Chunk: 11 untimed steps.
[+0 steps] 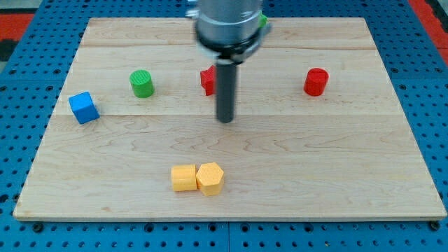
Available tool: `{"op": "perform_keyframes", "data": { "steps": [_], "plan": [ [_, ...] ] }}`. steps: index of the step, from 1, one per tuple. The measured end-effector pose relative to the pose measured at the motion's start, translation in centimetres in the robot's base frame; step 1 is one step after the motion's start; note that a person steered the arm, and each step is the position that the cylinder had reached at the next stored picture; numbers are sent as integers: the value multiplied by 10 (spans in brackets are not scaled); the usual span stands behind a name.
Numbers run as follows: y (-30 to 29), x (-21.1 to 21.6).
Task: Place the yellow hexagon slightly upwards
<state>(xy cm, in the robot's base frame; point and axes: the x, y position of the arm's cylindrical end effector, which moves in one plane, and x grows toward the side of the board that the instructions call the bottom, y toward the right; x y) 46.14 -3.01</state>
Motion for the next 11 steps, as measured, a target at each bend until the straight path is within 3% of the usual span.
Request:
{"op": "perform_keyframes", "data": {
  "steps": [1, 2, 3, 4, 5, 6, 9, 11],
  "plan": [
    [-75, 17],
    [-111, 43],
    [-130, 112],
    [-98, 139],
    [-58, 131],
    [-50, 95],
    [27, 119],
    [-11, 38]
  ]
}}
